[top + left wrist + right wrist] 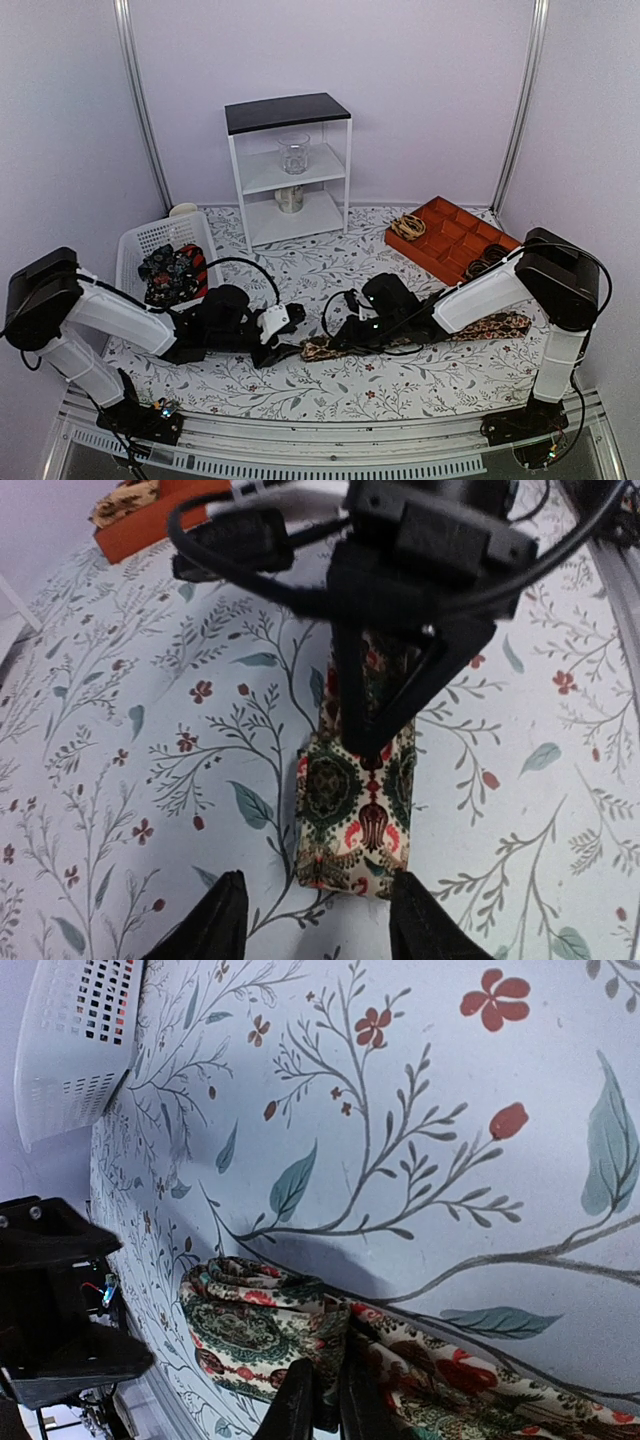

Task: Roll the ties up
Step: Roll the tie at the center of the board.

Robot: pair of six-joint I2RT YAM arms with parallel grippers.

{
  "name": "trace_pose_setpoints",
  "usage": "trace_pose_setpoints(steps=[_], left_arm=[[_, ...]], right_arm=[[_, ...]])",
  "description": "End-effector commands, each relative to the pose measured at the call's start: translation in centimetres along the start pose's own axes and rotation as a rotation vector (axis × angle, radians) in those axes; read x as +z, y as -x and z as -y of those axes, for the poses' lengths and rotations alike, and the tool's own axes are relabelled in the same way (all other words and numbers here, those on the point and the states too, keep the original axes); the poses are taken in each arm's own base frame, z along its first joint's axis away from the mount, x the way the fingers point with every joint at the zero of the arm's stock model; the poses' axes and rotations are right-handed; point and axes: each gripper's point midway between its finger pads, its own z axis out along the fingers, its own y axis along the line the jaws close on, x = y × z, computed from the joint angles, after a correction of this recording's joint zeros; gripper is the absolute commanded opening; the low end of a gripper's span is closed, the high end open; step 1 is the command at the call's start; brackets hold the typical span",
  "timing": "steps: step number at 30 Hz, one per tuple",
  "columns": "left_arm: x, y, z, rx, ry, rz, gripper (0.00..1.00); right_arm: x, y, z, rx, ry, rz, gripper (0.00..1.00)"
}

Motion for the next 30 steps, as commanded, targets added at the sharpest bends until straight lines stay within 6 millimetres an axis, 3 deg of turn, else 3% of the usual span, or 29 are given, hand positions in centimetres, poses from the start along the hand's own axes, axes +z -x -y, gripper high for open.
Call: trace_pose_setpoints(steps=[1,5,9,14,22,30], left_arm=[[-2.4,0.3,-0.6,-0.206,0.028,0.012,0.46],[-2.8,1.3,-0.9,-0.378,0.029,0.027,0.24],[-1.9,2.9,-1.1,-0.531,0.012,0.063,0.00],[-0.7,4.4,-0.8,-0.679,-0.038,0.138,0.00],[1.2,2.9,0.8,-0.718,-0.118,0.099,0.00],[2.7,-0.1,0.5,-0.707,-0.058,0.030,0.00]], right_arm=[[1.2,-0.2,0.3,0.022,-0.007,-0.021,0.11],[1.8,-0.4,-0.3,0.029,0.004,-0.033,0.11],[1.7,-0.6,0.0,0.043,-0.005,-0.033,0.11],[1.5,-0.5,-0.1,0.041,-0.005,-0.026,0.11],[1.0,-0.4,-0.1,0.036,-0.008,-0.011,0.12],[0.4,0.1,-0.7,0.021,0.002,-0.006,0.17]])
